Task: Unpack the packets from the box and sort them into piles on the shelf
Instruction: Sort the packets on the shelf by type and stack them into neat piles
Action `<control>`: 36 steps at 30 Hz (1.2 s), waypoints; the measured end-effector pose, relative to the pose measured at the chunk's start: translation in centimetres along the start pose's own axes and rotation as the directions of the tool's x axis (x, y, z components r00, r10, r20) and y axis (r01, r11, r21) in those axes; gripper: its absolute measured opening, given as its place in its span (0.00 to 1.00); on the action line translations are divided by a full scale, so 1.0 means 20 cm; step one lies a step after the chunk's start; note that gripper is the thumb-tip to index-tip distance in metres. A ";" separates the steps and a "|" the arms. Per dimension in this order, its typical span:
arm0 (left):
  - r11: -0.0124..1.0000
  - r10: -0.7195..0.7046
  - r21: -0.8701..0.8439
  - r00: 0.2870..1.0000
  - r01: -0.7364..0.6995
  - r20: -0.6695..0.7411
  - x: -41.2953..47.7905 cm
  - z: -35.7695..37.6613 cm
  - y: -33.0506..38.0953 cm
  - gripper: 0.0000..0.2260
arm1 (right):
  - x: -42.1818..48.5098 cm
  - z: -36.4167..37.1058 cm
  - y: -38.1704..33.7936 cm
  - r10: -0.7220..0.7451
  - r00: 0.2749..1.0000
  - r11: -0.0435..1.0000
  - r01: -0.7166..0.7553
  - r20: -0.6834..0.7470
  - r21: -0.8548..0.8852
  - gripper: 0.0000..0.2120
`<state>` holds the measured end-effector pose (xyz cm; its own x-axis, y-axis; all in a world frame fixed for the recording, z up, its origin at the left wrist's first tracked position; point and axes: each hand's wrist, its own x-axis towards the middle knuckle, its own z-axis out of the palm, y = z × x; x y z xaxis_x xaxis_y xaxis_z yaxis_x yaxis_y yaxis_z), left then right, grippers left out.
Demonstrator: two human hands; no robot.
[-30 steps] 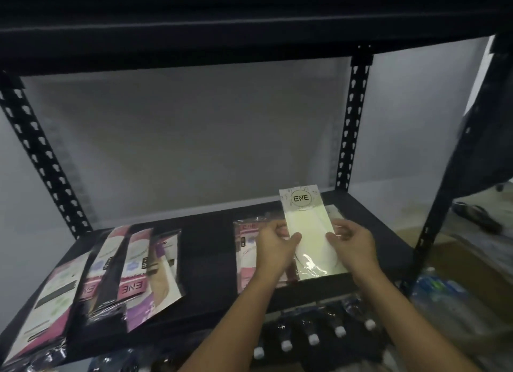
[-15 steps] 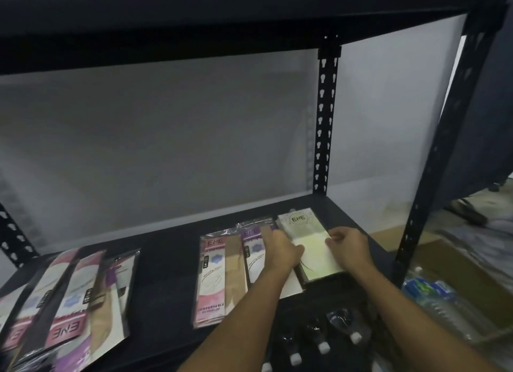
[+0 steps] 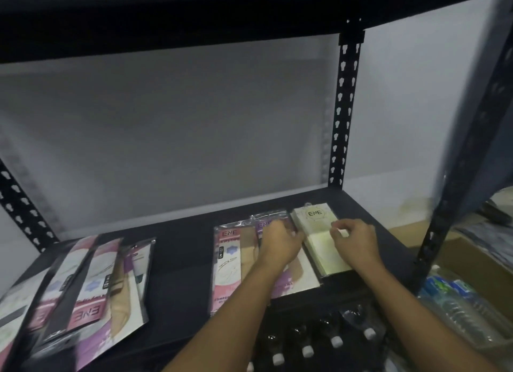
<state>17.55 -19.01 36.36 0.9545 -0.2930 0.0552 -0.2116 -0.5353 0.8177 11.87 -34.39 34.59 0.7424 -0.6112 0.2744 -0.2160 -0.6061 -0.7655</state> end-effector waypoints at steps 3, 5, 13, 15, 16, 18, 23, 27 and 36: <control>0.999 0.031 -0.007 0.997 -0.031 -0.072 -0.05 -0.22 -0.10 0.08 | -0.13 0.11 -0.18 -0.053 0.997 0.987 0.044 0.051 0.155 0.05; 0.999 0.040 0.025 0.987 -0.036 -0.157 -0.09 -0.39 -0.20 0.04 | -0.23 0.21 -0.31 -0.091 0.990 0.971 0.063 0.112 0.230 0.05; 0.983 -0.098 0.096 0.896 0.154 -0.433 -0.37 -1.04 -0.70 0.11 | -0.65 0.67 -0.82 -0.272 0.920 0.909 0.149 0.283 0.390 0.05; 0.980 -0.116 0.085 0.862 0.181 -0.494 -0.45 -1.17 -0.79 0.10 | -0.73 0.77 -0.91 -0.291 0.897 0.906 0.147 0.333 0.396 0.06; 0.977 -0.125 0.085 0.847 0.197 -0.517 -0.49 -1.23 -0.83 0.11 | -0.77 0.82 -0.96 -0.302 0.885 0.909 0.156 0.354 0.386 0.06; 0.968 -0.145 0.093 0.825 0.232 -0.546 -0.55 -1.35 -0.92 0.12 | -0.85 0.89 -1.03 -0.314 0.866 0.913 0.163 0.389 0.375 0.06; 0.923 -0.207 0.122 0.737 0.366 -0.643 -0.72 -1.60 -1.12 0.15 | -0.99 1.08 -1.18 -0.340 0.804 0.920 0.176 0.488 0.351 0.06; 0.828 -0.307 0.153 0.665 0.539 -0.681 -0.84 -1.71 -1.29 0.21 | -1.06 1.20 -1.26 -0.315 0.777 0.943 0.188 0.545 0.276 0.05; 0.841 -0.108 0.410 0.853 0.352 -0.510 -0.78 -1.51 -1.27 0.13 | -1.10 1.30 -1.32 -0.190 0.810 0.981 0.176 0.555 0.079 0.09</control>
<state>14.46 23.06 32.00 0.9445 0.2123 0.2508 0.0719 -0.8783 0.4727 17.70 8.16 33.65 0.9942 -0.0975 0.0448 -0.0311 -0.6616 -0.7492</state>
